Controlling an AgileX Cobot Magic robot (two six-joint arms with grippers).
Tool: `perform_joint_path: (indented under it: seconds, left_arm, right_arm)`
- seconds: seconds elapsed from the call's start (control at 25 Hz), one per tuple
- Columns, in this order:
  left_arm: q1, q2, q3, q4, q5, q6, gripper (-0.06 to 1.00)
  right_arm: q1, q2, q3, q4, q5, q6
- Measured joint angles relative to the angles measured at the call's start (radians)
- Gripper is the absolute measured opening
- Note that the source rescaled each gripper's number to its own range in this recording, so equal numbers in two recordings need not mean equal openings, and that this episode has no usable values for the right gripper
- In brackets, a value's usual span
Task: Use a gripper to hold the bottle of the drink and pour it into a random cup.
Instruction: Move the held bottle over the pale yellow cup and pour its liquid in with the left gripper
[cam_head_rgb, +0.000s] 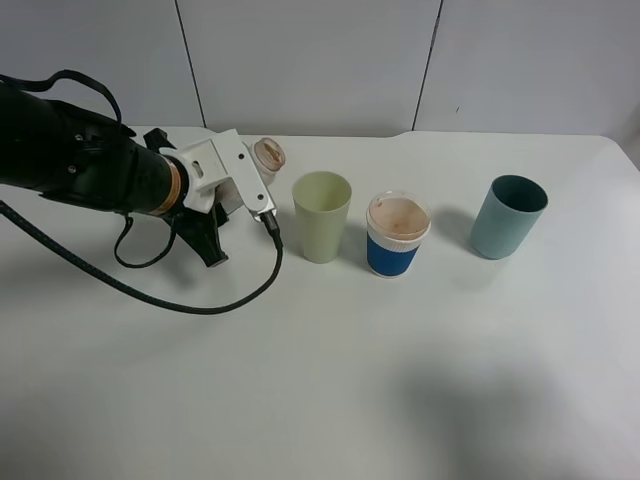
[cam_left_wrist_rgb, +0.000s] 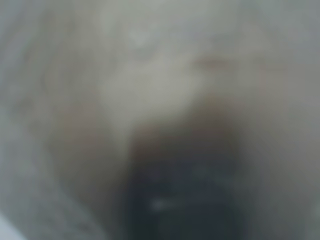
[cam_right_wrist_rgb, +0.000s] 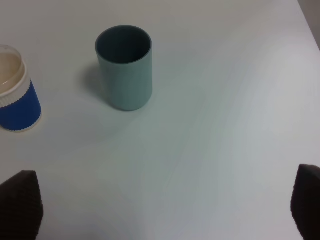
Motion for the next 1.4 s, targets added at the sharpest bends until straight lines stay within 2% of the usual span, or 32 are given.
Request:
perform_joint_path:
  seconds: [0.36, 0.72, 1.08, 1.4]
  left_arm:
    - [-0.039, 0.025, -0.041, 0.024, 0.062, 0.017, 0.02]
    - [-0.04, 0.028, -0.048, 0.023, 0.15, 0.109, 0.02]
    - [-0.04, 0.028, -0.075, 0.012, 0.209, 0.16, 0.02]
    - [-0.088, 0.075, -0.136, 0.0, 0.282, 0.248, 0.02]
  right_arm:
    - [0.0, 0.0, 0.0, 0.0, 0.0, 0.0]
    - [0.0, 0.0, 0.0, 0.0, 0.0, 0.0]
    - [0.0, 0.0, 0.0, 0.0, 0.0, 0.0]
    - [0.0, 0.0, 0.0, 0.0, 0.0, 0.0]
